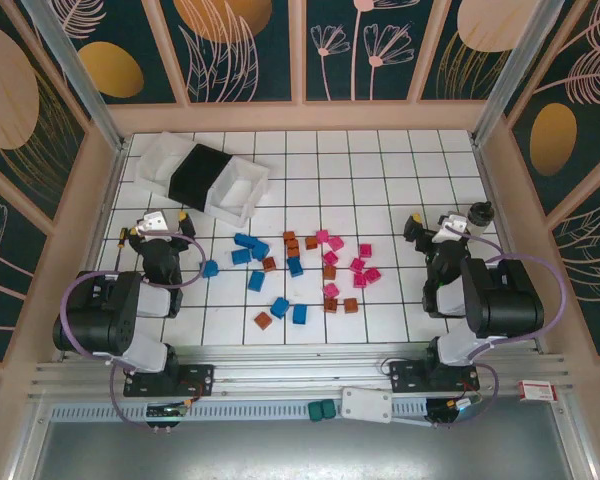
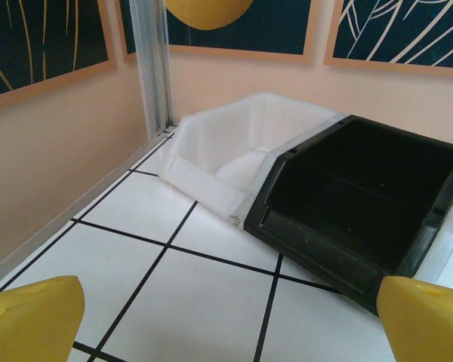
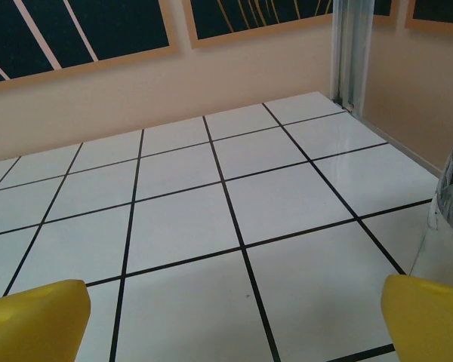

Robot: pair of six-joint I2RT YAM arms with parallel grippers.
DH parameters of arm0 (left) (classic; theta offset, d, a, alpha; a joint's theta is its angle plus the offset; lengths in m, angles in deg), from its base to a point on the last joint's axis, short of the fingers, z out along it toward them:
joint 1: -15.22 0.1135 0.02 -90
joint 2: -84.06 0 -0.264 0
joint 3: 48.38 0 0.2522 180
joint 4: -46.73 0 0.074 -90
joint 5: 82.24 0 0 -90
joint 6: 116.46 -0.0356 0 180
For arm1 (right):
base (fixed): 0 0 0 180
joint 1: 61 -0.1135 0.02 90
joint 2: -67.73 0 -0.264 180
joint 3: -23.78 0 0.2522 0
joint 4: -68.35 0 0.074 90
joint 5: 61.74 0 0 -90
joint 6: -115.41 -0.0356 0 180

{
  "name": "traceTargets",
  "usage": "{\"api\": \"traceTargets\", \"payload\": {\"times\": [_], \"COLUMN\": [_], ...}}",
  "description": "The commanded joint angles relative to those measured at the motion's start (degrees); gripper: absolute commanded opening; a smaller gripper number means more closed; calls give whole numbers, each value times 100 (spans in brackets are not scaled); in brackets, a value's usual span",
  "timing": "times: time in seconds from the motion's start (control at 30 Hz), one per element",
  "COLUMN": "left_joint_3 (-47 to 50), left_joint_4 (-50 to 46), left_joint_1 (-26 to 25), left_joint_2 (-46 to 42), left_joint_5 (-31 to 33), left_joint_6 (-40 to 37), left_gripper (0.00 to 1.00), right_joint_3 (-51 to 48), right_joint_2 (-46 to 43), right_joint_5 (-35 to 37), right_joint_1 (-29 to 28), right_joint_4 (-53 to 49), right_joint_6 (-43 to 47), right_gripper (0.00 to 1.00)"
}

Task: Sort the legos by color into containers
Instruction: Move the container to the top-center of the table.

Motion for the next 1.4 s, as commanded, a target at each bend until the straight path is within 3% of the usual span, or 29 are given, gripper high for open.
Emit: {"api": "traceTargets", "payload": {"times": [0.0, 1.27, 1.37], "left_joint_3": [3, 29, -247], "left_joint_4": [244, 299, -517], "left_joint_1": [18, 24, 7], "left_joint_2": [12, -9, -458], "left_joint_5": [-119, -89, -53], "left_joint_6": [35, 25, 12], "left_gripper": [99, 99, 99], "right_joint_3": [90, 66, -6], "right_joint_2": [26, -9, -117], "right_joint_5": [13, -80, -26], "right_joint_1": [-27, 35, 38], "right_joint_4": [197, 219, 249], "right_joint_6": [118, 52, 43], "right_gripper": [99, 99, 99]}}
